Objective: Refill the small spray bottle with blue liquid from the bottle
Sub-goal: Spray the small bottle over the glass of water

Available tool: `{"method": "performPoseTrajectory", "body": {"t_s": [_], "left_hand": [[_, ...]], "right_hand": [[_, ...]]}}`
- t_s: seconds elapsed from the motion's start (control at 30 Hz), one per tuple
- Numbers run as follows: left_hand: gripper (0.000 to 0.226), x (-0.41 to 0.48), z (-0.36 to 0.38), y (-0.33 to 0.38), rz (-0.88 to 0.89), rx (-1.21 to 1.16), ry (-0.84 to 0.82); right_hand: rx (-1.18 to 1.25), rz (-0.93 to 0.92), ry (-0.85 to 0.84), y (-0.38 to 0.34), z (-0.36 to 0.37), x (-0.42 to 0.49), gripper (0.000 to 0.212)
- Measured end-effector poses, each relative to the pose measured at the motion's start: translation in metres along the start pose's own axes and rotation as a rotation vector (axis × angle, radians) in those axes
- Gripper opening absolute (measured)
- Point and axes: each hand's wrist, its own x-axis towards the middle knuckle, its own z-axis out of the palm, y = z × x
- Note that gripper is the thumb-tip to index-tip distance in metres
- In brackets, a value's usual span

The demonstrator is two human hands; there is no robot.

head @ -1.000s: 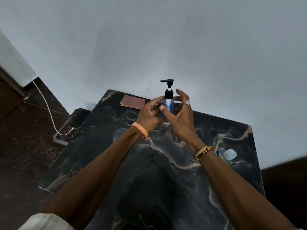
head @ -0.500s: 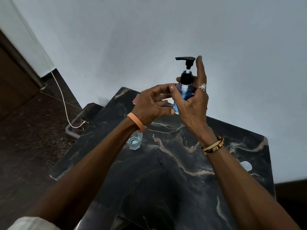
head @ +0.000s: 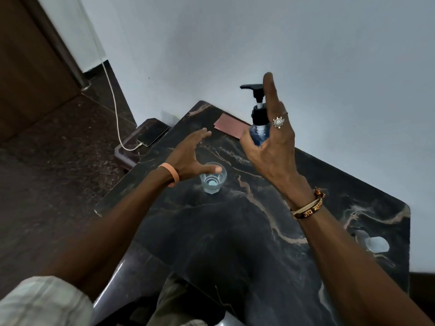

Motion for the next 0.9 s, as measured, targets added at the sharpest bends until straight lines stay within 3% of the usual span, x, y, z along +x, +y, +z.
{"method": "performPoseTrajectory", "body": {"t_s": [0.2,0.33,0.73,0.9], "left_hand": [[0.119,-0.009,0.048,-0.050,-0.163,-0.005,-0.076],[0.123,-0.009,0.073,-0.064,-0.227,-0.076,-0.037],[0.111,-0.001,0.100,-0.068,-0.242,-0.136,0.041],[0.102,0.001,0.100,-0.069,-0.234,-0.135,0.060]], "right_hand": [[-0.141,0.056,-0.318,0.014,0.041,-0.034,0.105],[-0.191,0.114,-0.448,0.034,0.067,-0.055,0.117],[-0.262,0.405,-0.672,0.072,0.097,-0.098,0.102],[-0.327,0.438,-0.716,0.074,0.100,-0.107,0.101]]}}
